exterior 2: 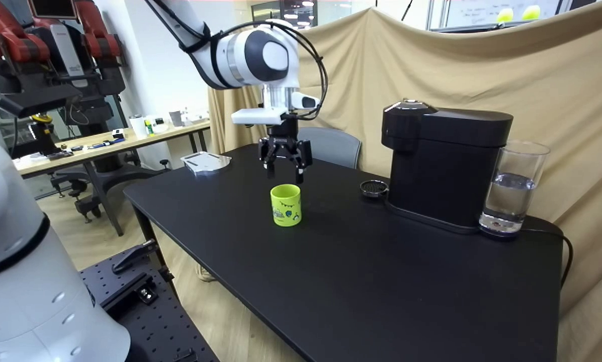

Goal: Move the mug to the left, then the right, then back to the left

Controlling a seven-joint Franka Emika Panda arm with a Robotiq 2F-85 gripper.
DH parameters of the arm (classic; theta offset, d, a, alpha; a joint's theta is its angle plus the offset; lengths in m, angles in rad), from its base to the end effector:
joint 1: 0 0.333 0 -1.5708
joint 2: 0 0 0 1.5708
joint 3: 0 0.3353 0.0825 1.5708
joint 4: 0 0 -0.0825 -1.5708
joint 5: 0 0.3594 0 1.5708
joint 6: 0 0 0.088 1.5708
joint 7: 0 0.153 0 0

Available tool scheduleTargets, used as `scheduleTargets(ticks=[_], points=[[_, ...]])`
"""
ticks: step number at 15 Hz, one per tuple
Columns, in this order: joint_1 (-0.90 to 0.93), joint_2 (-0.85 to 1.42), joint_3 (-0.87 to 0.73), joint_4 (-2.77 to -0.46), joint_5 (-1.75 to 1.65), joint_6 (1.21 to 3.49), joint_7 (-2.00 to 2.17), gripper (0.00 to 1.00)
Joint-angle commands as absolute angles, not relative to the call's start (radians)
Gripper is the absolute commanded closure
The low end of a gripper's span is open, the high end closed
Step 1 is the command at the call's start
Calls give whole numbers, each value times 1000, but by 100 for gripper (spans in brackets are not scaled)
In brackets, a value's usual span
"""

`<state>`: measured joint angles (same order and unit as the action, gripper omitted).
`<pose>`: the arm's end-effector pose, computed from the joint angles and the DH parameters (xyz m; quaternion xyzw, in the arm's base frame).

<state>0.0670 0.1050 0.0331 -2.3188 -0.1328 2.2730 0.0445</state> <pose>0.4785 0.0402 0.2772 0.9934 0.0742 -0.0716 0.0508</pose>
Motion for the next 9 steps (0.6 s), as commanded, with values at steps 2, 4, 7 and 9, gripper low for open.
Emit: scheduleTargets(ticks=[2, 4, 7, 9], points=[[73, 159, 38, -2314, -147, 2267, 104, 0], [78, 186, 41, -2311, -135, 2308, 109, 0], [82, 205, 38, -2329, -128, 2478, 138, 0], [79, 210, 37, -2324, -127, 2468, 96, 0]])
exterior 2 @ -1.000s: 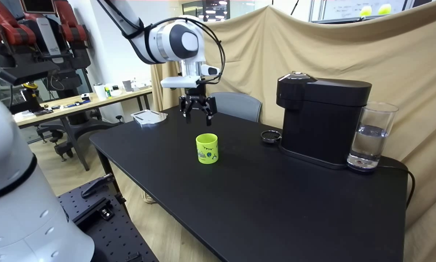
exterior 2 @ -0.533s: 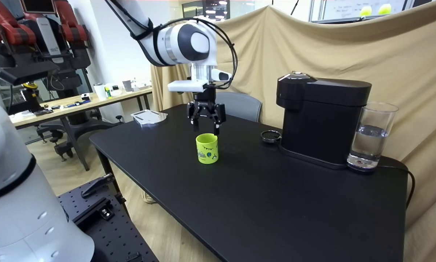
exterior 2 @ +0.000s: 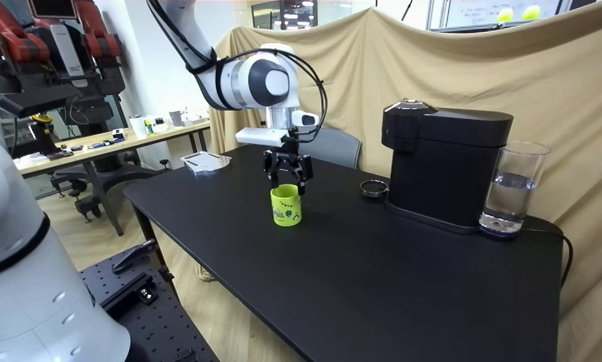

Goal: Move the mug to the left, then the right, then back to the left

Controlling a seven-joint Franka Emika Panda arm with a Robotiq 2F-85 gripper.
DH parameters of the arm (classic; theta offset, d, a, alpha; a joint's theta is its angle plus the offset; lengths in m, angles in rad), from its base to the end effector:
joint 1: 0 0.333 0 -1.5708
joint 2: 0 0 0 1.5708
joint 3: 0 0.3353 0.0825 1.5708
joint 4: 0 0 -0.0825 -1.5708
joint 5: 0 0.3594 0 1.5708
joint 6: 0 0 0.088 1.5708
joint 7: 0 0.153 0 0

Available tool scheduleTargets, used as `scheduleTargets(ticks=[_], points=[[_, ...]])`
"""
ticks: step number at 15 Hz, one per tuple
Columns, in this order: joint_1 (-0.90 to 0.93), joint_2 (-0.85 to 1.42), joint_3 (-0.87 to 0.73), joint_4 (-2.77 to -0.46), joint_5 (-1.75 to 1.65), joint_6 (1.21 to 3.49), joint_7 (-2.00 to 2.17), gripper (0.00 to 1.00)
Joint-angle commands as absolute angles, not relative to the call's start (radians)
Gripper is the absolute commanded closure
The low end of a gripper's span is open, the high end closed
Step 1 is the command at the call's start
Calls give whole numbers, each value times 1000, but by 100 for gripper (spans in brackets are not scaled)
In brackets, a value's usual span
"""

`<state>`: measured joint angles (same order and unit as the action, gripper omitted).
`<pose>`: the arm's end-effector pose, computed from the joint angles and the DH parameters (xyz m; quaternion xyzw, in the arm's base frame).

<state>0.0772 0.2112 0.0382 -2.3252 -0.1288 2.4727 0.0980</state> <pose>0.4986 0.0548 0.2368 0.9971 0.0601 -0.0277 0.0374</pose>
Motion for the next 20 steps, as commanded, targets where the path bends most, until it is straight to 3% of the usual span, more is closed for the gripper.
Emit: scheduleTargets(ticks=[1, 14, 15, 16, 20], points=[[79, 216, 36, -2324, -127, 2484, 95, 0], [98, 303, -20, -2297, -191, 2597, 144, 0], [100, 314, -19, -2292, -193, 2600, 142, 25], [106, 323, -21, -2286, -200, 2598, 144, 26], [117, 351, -18, -2263, -198, 2596, 135, 55]])
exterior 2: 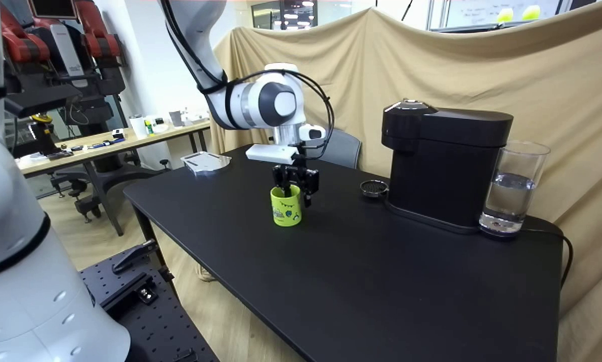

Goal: Move the mug to the left, then the right, then back to the left

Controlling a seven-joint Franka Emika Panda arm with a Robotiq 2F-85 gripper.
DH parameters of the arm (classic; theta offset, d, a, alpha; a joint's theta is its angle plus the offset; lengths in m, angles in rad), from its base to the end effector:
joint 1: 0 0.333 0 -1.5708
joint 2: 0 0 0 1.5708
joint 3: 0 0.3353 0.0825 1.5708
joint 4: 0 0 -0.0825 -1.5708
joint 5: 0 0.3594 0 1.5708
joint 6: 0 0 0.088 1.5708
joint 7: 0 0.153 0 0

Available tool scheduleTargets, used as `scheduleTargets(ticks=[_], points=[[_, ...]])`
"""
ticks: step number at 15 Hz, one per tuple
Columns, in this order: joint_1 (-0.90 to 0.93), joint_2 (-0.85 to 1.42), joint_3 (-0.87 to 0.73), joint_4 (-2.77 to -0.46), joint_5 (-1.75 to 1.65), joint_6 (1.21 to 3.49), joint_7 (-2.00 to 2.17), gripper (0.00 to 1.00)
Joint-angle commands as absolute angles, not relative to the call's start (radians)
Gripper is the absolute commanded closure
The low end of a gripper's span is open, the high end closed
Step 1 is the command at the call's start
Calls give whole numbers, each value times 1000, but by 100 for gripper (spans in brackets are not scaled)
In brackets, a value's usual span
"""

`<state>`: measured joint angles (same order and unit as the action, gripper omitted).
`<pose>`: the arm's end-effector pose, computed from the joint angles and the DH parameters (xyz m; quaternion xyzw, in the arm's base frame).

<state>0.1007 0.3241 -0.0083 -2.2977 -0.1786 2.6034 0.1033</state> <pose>0.5182 0.0474 0.1991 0.9963 0.0718 -0.0047 0.0470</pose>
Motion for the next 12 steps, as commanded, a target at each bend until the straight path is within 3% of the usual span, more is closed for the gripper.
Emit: scheduleTargets(ticks=[1, 7, 12], points=[[119, 356, -17, -2258, -195, 2595, 133, 62], [108, 375, 0, -2243, -164, 2580, 94, 99], [104, 367, 7, -2242, -153, 2570, 80, 97]])
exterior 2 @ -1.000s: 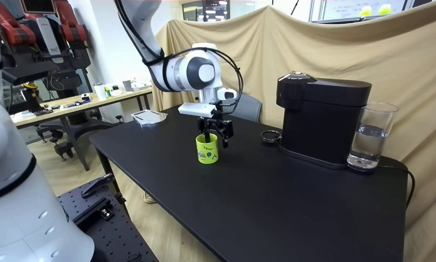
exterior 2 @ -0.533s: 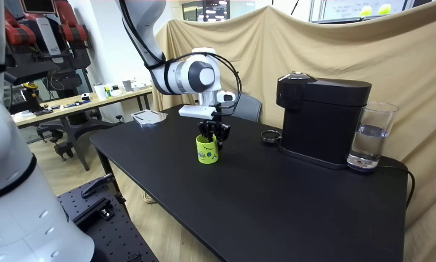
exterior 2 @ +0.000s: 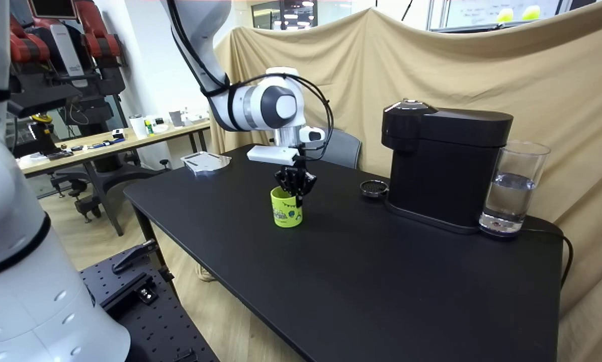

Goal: Move the mug to the left, then the right, then back to the left

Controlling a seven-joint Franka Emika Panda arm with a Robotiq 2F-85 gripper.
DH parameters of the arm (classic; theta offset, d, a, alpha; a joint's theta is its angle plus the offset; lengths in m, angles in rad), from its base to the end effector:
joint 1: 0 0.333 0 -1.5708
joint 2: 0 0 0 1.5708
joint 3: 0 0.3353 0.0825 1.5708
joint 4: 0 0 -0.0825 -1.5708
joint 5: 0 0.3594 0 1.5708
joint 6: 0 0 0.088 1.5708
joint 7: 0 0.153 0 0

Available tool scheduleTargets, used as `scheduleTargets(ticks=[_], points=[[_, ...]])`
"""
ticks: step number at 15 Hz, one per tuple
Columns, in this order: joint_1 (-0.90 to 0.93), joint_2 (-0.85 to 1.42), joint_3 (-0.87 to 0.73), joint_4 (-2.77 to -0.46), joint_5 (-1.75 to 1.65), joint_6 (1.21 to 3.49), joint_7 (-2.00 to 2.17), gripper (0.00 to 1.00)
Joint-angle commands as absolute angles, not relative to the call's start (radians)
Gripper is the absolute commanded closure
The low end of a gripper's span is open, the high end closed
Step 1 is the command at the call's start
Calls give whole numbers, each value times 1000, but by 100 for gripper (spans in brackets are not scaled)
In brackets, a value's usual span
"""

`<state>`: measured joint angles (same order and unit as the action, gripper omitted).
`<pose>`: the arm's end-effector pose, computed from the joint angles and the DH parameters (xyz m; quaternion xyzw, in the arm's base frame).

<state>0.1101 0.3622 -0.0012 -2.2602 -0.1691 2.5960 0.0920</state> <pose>0.5268 0.0569 0.1910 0.9957 0.0812 -0.0088 0.0442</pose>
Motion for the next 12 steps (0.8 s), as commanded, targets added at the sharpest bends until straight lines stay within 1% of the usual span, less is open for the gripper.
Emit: scheduleTargets(ticks=[1, 7, 12], points=[[109, 366, 5, -2240, -159, 2562, 85, 97], [73, 400, -9, -2135, -92, 2464, 96, 97], [30, 438, -31, -2059, -42, 2483, 112, 97]])
